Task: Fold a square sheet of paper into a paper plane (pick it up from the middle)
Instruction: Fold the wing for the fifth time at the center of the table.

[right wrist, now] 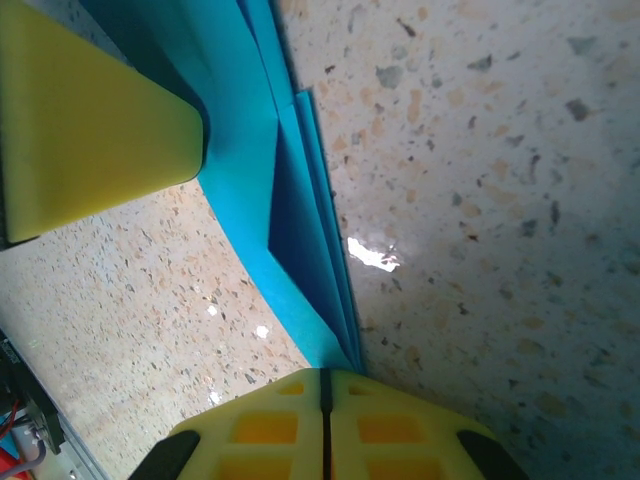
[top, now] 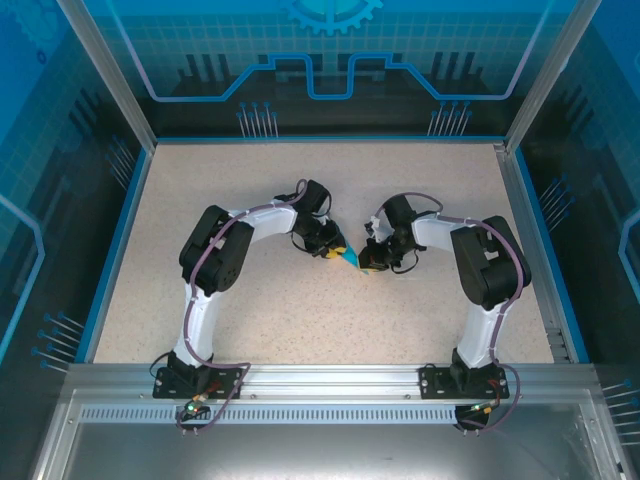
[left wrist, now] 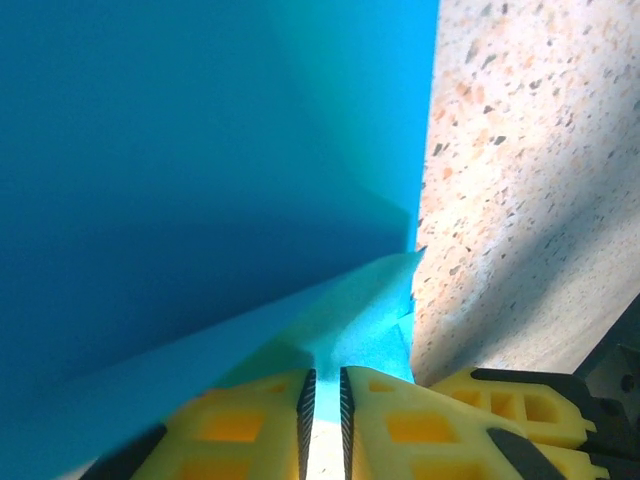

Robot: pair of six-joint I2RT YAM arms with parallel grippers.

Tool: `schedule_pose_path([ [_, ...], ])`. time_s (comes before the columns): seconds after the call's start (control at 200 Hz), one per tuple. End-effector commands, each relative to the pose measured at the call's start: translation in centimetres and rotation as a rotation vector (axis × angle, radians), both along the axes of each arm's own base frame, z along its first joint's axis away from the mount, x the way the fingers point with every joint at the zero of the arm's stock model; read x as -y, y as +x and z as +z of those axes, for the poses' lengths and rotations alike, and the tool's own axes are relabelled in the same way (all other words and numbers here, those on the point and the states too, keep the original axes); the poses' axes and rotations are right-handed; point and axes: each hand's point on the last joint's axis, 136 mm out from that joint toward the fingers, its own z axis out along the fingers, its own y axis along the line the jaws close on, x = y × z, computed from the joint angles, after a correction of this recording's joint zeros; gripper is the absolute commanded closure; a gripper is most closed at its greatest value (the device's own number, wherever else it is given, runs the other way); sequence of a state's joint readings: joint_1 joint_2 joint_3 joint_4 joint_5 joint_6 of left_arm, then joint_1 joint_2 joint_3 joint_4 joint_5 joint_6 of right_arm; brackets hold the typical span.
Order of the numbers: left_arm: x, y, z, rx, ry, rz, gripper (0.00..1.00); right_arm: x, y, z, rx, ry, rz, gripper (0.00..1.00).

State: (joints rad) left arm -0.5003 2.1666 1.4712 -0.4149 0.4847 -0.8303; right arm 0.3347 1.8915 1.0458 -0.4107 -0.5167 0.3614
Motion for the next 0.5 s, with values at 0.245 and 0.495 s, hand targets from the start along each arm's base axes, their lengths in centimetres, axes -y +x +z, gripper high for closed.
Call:
schedule_pose_path([
  [0.245, 2.0, 1.1, 6.0, 0.304, -0.214, -0.067, 0.71, 1.3, -1.2, -2.3, -0.102, -0.052, -0.050, 0.96],
  [0.495, 3.4, -1.3, 5.0, 0.310, -0.261, -0.125, 0.73, 1.7, -1.3, -2.6, -0.126, -0.060, -0.076, 0.96],
])
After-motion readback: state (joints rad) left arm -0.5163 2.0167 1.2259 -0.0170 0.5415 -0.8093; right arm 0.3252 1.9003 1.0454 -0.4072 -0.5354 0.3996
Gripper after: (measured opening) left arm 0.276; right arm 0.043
